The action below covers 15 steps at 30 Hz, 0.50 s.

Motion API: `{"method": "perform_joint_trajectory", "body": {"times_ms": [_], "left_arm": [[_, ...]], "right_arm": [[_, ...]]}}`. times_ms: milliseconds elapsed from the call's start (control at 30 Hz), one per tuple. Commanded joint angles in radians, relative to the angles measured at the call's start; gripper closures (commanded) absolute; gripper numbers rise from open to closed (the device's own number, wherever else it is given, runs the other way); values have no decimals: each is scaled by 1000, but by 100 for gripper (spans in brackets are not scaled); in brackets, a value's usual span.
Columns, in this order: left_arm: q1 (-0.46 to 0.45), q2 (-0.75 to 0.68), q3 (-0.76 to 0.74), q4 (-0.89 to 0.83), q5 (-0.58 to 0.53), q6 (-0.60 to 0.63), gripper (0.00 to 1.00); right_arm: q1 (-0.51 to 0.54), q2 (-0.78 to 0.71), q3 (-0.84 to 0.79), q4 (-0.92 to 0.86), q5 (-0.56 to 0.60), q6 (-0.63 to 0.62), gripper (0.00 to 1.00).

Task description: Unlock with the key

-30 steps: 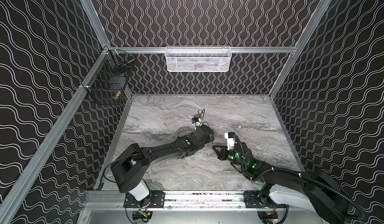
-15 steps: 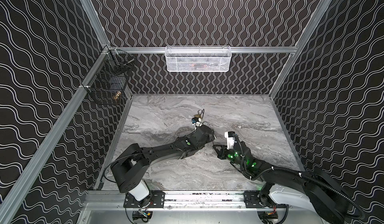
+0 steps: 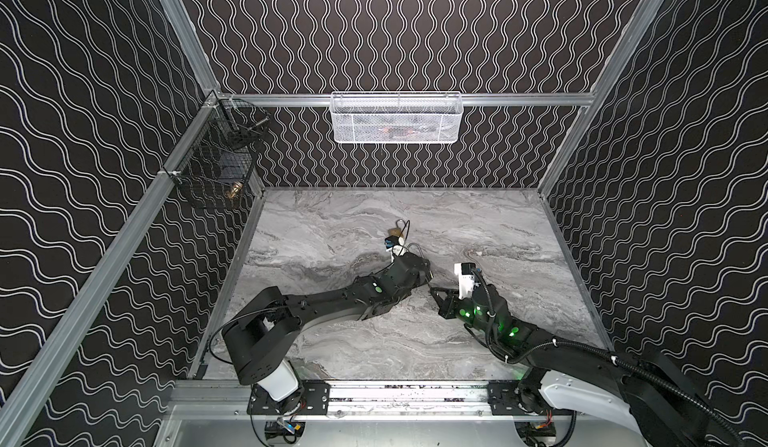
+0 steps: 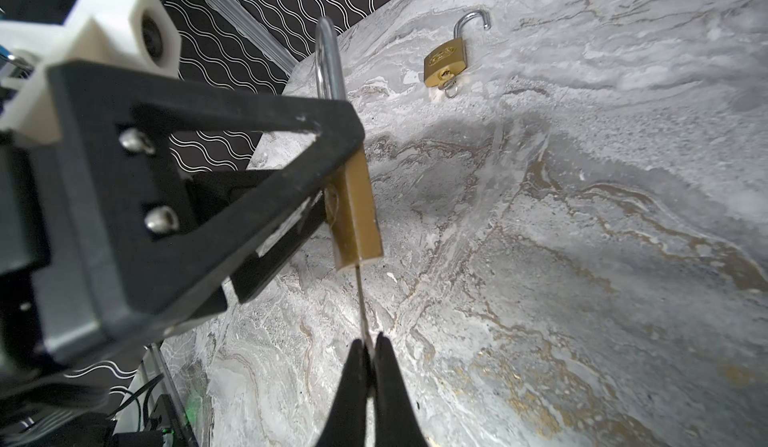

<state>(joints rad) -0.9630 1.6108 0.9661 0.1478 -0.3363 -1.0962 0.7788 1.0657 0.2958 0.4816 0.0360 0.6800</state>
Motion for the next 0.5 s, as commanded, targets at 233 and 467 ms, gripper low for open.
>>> {"method": "perform_joint_trajectory", "body": {"times_ms": [233,467], "left_arm": [[-5,5,47,-57,-21,-92,60],[-5,23,24,-19,-69,-192,62]], "right_arm": [[1,56,-4,167,22,6,100],[5,69,-16,205,73,56,100]]}}
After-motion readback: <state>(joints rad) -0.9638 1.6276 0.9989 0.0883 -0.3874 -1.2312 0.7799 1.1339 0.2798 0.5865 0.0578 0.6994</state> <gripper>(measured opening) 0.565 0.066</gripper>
